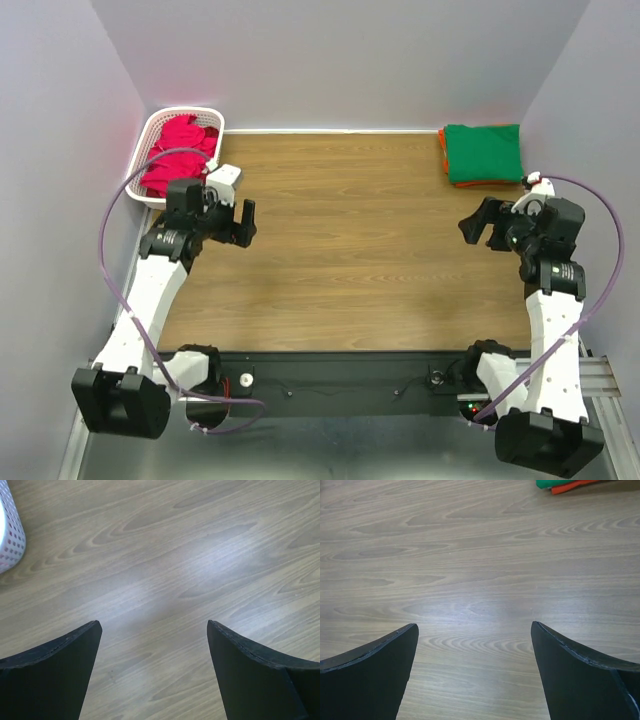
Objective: Fold and stack the t-shirts
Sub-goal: Grab the tshirt from the pile
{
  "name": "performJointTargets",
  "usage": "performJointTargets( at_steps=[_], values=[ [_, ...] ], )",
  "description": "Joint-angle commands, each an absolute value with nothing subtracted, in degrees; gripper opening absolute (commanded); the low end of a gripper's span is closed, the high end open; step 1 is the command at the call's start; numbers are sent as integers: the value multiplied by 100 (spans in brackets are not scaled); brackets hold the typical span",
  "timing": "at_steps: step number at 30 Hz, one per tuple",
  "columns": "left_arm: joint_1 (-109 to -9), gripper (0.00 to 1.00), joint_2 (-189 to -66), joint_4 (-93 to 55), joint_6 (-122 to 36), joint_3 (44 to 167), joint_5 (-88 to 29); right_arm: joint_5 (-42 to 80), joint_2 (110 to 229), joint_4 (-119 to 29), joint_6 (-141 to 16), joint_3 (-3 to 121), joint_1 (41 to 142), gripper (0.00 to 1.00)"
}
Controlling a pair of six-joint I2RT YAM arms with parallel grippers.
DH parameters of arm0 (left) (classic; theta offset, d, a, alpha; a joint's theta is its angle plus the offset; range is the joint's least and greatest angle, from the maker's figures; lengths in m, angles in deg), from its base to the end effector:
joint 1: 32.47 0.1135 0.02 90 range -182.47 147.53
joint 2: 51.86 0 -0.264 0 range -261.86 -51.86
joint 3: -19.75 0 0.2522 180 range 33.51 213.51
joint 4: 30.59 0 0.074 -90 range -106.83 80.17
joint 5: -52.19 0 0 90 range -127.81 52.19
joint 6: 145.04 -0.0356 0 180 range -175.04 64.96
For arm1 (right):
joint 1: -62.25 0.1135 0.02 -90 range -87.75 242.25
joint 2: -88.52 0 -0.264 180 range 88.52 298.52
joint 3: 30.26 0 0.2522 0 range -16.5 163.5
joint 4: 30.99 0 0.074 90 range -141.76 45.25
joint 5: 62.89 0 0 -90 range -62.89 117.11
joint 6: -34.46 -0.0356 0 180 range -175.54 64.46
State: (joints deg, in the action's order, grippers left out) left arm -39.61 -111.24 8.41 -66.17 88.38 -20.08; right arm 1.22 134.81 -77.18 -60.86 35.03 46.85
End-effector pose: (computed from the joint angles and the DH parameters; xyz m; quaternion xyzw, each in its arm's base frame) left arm 0.2250 -0.0391 0.3277 0.2120 0.8315 -0.1159 0.5002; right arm 0.1684 -0.0302 0.3380 0.0348 0.8392 0.1458 0.5227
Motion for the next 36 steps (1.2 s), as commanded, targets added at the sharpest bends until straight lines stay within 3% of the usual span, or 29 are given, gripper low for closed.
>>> performJointTargets(
  at_steps=[1, 9, 17, 27, 36],
  values=[
    [-3863, 98, -11671, 866, -6971, 9985, -2076, 21, 13625, -7473, -6002, 3439, 4660, 100],
    [-2898, 98, -14489, 1375, -7533, 13611, -2164, -101, 13792, -7464, -5879, 3412, 4660, 100],
    [-2018, 96, -16837, 2052, -7525, 16337, -1822, -102, 14038, -7473, -5888, 3430, 4660, 100],
    [-1542, 94, -18263, 1481, -7692, 16640, -1699, -31, 14380, -7481, -5923, 3447, 4660, 100],
    [-1533, 86, -19099, 1411, -7719, 16473, -2137, 4, 14679, -7472, -5888, 3412, 4660, 100]
  ],
)
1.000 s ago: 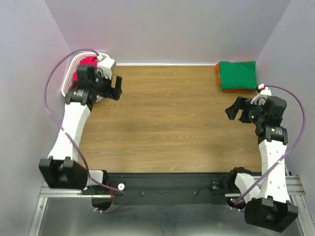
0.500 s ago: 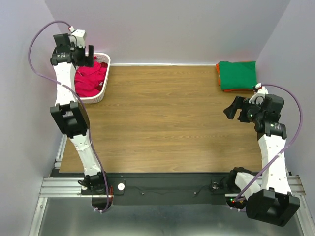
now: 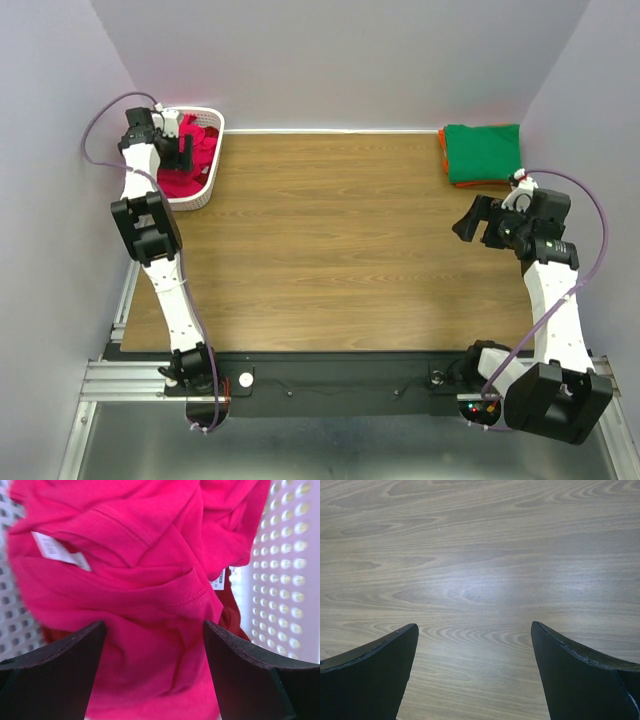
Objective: Fold and stack the t-shirts
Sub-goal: Grab the tshirt from the pile, then move the tshirt to the center of the board
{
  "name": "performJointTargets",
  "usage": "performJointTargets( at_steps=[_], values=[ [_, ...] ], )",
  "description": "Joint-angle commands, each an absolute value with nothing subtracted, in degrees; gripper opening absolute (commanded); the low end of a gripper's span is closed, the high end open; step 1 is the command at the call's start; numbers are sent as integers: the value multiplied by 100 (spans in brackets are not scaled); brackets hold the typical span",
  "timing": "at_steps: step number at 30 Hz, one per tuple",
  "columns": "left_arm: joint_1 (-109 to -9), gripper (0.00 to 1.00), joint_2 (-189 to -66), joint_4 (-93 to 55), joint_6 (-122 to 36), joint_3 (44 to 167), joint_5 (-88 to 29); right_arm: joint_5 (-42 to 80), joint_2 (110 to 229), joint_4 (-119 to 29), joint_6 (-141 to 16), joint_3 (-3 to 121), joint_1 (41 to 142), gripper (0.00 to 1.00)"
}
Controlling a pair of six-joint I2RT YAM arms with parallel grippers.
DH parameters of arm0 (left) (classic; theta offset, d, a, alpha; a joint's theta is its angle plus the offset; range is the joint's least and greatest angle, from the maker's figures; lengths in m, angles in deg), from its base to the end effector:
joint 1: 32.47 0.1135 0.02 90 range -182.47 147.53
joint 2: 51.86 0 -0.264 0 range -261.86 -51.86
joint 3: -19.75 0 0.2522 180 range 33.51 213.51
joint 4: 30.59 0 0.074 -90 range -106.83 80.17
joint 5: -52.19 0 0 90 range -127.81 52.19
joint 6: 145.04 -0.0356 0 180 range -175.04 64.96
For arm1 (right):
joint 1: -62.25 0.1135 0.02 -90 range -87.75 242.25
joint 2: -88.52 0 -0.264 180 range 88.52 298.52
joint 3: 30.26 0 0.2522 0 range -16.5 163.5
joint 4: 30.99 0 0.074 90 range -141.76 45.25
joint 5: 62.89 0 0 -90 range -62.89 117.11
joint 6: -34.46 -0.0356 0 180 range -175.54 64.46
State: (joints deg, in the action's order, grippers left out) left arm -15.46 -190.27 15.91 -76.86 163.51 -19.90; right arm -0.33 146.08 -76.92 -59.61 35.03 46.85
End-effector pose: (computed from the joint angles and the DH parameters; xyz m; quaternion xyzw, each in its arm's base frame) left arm 0.5289 0.1504 0.2413 0.1021 0.8959 0.0021 0.4323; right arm 0.2080 -0.0403 0.3049 0.0457 0.8788 0.1704 0.4433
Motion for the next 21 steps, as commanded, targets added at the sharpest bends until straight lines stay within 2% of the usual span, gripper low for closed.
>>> performJointTargets(
  at_steps=[1, 2, 3, 5, 6, 8, 9, 15, 21],
  values=[
    [-1533, 83, -19143, 1411, -7710, 16465, -2173, -5, 14688, -7473, -5879, 3404, 4660, 100],
    [-1533, 79, -19213, 1420, -7692, 16482, -2182, 30, 14697, -7473, -5870, 3395, 4660, 100],
    [-1533, 66, -19240, 1455, -7657, 16508, -2156, 39, 14706, -7473, -5861, 3395, 4660, 100],
    [-1525, 50, -19240, 1499, -7604, 16570, -2086, 56, 14715, -7464, -5853, 3386, 4660, 100],
    [-1516, 36, -19223, 1534, -7569, 16657, -2041, 65, 14715, -7464, -5852, 3386, 4660, 100],
    [-1516, 16, -19048, 1552, -7455, 16719, -1936, 57, 14706, -7464, -5844, 3386, 4660, 100],
    [-1516, 0, -18960, 1543, -7420, 16772, -1875, 39, 14706, -7464, -5835, 3369, 4660, 100],
    [-1498, 0, -17776, 1429, -7192, 16799, -1322, 39, 14540, -7464, -5835, 3368, 4660, 100],
    [-1533, 0, -16464, 902, -6507, 16833, -136, 47, 14241, -7455, -5861, 3368, 4660, 100]
  ],
)
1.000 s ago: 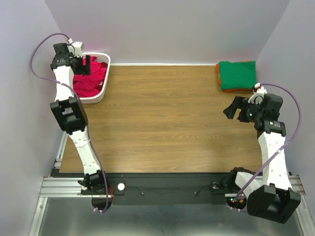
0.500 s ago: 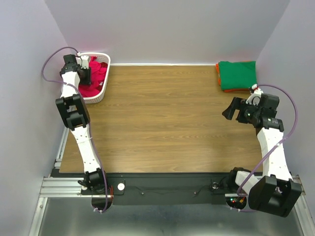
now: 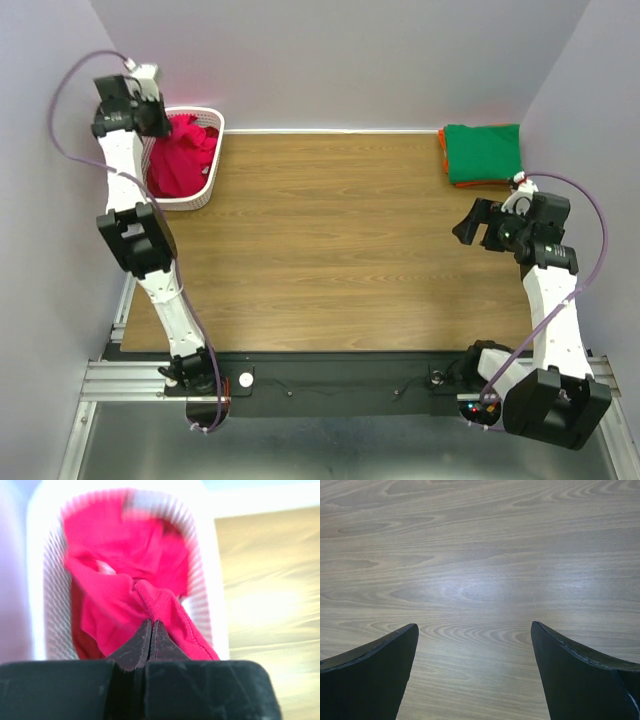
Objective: Fold and stack the t-shirts
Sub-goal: Move the tshirt to the center of the board
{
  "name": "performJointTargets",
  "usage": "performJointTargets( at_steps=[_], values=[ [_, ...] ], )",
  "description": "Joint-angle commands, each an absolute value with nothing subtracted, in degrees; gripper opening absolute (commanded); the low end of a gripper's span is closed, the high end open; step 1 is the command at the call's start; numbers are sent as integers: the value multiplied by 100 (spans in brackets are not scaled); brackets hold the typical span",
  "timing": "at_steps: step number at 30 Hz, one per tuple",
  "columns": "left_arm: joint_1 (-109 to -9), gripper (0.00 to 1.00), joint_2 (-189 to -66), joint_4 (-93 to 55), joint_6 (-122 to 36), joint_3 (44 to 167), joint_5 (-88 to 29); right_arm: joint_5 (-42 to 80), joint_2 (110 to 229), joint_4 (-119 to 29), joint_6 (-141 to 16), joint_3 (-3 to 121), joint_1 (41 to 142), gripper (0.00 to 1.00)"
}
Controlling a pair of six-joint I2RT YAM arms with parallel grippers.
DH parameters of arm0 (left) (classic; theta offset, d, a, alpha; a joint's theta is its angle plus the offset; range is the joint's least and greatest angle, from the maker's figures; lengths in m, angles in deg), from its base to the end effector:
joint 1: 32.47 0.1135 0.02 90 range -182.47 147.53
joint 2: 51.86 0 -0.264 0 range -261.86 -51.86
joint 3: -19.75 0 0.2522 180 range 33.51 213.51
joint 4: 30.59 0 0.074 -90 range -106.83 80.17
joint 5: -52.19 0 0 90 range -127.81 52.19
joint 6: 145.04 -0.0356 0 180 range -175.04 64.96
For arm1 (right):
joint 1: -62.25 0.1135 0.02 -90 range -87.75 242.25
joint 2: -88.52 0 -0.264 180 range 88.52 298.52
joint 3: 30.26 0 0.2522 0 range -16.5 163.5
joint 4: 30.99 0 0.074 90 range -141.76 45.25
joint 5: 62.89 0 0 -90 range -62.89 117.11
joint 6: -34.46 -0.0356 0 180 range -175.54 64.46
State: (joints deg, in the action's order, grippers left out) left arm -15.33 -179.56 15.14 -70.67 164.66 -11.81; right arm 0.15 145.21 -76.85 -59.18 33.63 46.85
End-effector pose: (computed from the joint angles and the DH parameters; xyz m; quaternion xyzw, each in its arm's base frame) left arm 0.4972 0.1370 0.3464 0.1039 0.8389 -0.0450 0.5324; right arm 0.2046 -0.0396 0.2997 0.0454 0.8811 0.1658 0.4406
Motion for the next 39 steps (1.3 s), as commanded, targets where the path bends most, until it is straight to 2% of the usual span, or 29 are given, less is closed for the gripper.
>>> performJointTargets(
  at_steps=[1, 6, 10, 17, 22, 26, 29, 30, 32, 33, 35, 36, 37, 38, 39],
  values=[
    [-1577, 0, -16350, 875, -6401, 16903, -73, 74, 14205, -7455, -5870, 3368, 4660, 100],
    [-2042, 0, -15674, 656, -5848, 17439, 278, 92, 14100, -7455, -5958, 3412, 4660, 100],
    [-2945, 0, -15032, 16, -5224, 17493, 367, 109, 14029, -7455, -5976, 3447, 4660, 100],
    [-4186, 0, -14609, -1145, -4257, 17528, 543, 56, 13924, -7455, -5993, 3456, 4660, 100],
    [-4469, 0, -14503, -2391, -3362, 17686, 639, 39, 13889, -7464, -6002, 3483, 4669, 100],
    [-4460, 0, -14267, -2702, -3306, 17564, 596, -49, 13827, -7472, -6002, 3456, 4660, 100],
    [-4407, 0, -13889, -2544, -3622, 16302, 762, -58, 13783, -7481, -5967, 3500, 4660, 100],
    [-4390, 0, -13531, -2509, -3666, 15219, 780, -14, 13766, -7481, -5941, 3526, 4660, 100],
    [-4267, 0, -13151, -2482, -3928, 13940, 894, 319, 13792, -7525, -5827, 3649, 4669, 100],
    [-4206, 0, -12740, -2448, -4052, 12611, 842, 425, 13896, -7578, -5661, 3719, 4660, 100],
    [-3839, 0, -12221, -2377, -4228, 11347, 500, 653, 14020, -7779, -5432, 3877, 4660, 100],
    [-3645, 6, -12105, -2368, -4421, 10792, 429, 680, 14107, -7867, -5335, 4017, 4660, 100],
    [-3417, 30, -12043, -2185, -4562, 9908, 229, 611, 14239, -8094, -5064, 4106, 4669, 100],
    [-2988, 38, -12068, -1992, -4711, 9603, 9, 506, 14353, -8253, -4896, 4185, 4660, 100],
    [-2705, 41, -12181, -1738, -4904, 9400, -115, 374, 14468, -8472, -4686, 4273, 4660, 100]
  ],
)
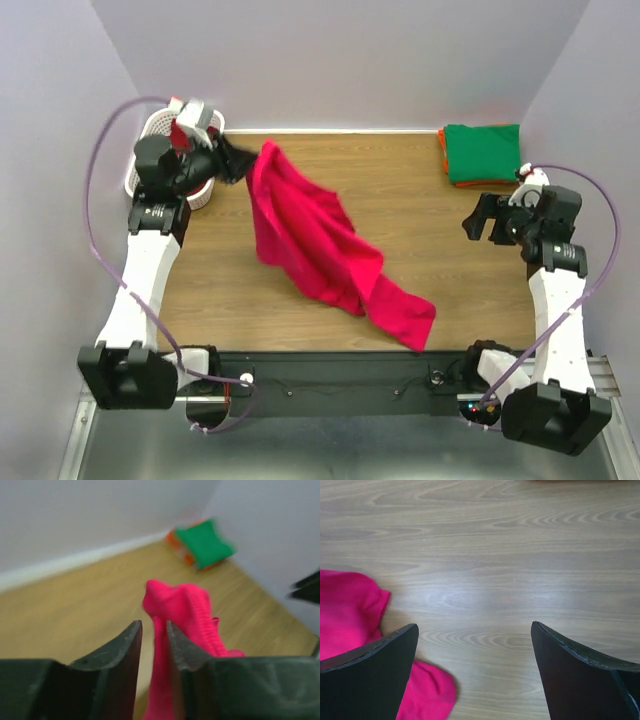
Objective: Fold and stack the t-shirts
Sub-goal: Move the tshirt to the center of the board, then flatten the tshirt out
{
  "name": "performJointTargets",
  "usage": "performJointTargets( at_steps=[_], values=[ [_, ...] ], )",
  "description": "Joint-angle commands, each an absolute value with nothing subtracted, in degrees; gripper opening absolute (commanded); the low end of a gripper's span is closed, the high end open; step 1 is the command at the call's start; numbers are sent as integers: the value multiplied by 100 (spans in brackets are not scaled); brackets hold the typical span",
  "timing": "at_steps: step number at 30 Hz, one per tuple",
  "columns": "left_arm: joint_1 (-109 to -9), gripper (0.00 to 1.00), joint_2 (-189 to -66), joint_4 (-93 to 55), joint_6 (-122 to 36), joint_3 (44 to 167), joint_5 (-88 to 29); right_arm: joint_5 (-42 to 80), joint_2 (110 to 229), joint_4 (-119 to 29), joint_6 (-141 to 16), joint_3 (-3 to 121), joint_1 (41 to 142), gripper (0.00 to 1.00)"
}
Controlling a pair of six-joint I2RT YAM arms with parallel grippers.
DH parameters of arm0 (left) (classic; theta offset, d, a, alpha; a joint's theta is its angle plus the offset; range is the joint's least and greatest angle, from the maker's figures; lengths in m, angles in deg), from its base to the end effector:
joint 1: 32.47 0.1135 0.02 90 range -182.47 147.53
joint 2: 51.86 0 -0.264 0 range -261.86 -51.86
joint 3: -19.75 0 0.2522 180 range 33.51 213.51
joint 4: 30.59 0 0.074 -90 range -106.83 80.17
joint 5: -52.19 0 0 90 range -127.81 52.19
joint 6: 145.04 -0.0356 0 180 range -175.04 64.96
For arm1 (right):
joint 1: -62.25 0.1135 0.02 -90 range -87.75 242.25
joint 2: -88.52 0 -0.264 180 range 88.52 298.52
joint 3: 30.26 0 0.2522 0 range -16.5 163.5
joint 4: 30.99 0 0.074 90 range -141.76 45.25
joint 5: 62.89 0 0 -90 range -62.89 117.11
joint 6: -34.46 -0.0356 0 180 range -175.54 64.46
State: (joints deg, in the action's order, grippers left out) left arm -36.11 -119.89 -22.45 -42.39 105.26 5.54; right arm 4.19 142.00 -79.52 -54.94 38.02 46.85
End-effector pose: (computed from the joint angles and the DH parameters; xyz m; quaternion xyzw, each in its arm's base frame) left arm 0.2583 -0.0409 0.4503 0.2335 0.6217 -0.3370 0.6674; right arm 0.1922 -0.0386 0.3308 0.0184 0.8691 0.1092 0.4820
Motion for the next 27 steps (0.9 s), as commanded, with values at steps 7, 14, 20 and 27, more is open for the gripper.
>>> performJointTargets(
  at_steps=[7, 14, 20, 27],
  values=[
    [-1894, 82, -13254, 766, -7924, 10371, 883, -32, 15734, -10993, -2288, 4872, 4669, 100],
    [-3851, 82, -13536, 824, -9012, 10445, 149, -102, 16577, -11674, -2011, 4538, 5230, 86],
    [-5389, 83, -14640, -3, -8888, 10786, -677, 416, 17350, -11086, -2969, 4458, 6216, 83],
    [-6077, 84, -16021, -258, -8896, 11788, -1302, 329, 18353, -10857, -3189, 4661, 6602, 77]
  ],
)
